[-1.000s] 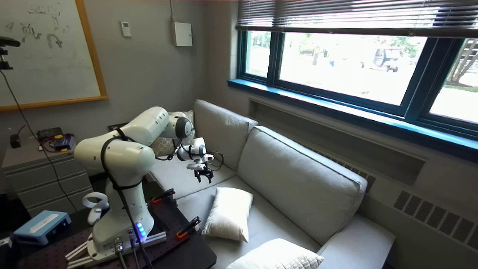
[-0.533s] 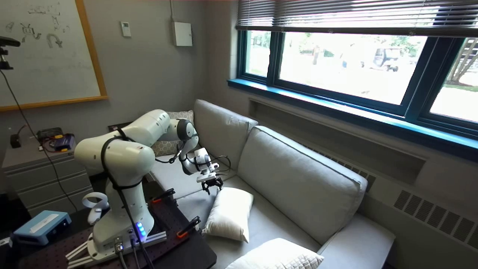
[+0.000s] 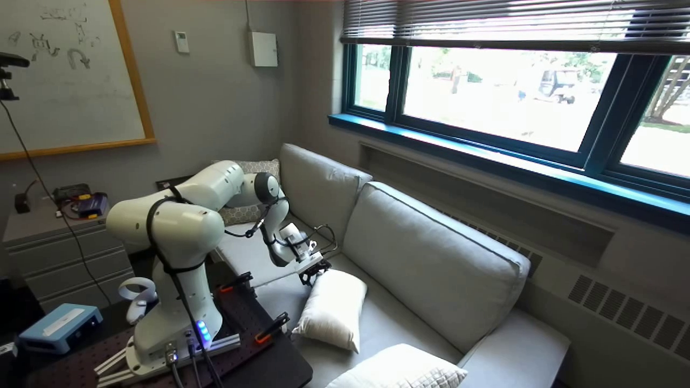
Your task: Put the pillows upright against the arm rest
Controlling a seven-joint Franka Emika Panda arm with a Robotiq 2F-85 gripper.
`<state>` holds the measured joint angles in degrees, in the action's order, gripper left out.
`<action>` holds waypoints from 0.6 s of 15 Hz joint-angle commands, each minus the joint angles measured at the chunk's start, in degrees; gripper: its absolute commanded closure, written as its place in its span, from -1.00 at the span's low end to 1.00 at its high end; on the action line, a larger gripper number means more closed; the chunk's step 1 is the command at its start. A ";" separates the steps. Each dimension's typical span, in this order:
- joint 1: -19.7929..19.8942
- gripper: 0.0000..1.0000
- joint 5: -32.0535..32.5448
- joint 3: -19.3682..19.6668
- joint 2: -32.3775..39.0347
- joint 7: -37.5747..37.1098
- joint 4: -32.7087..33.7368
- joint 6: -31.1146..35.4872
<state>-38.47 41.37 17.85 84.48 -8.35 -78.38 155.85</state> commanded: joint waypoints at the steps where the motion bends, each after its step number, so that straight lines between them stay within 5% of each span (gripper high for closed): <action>1: -1.01 -0.90 9.03 4.77 0.00 -0.13 -0.25 1.62; 2: -1.14 -0.49 12.22 6.03 -0.01 -1.01 0.16 1.69; 5: -1.12 -0.28 22.56 9.56 -0.24 -4.99 2.28 0.78; 9: 1.07 0.36 34.01 8.55 -0.65 -16.00 6.12 -6.27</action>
<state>-38.84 68.69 27.64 83.82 -17.18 -75.32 155.18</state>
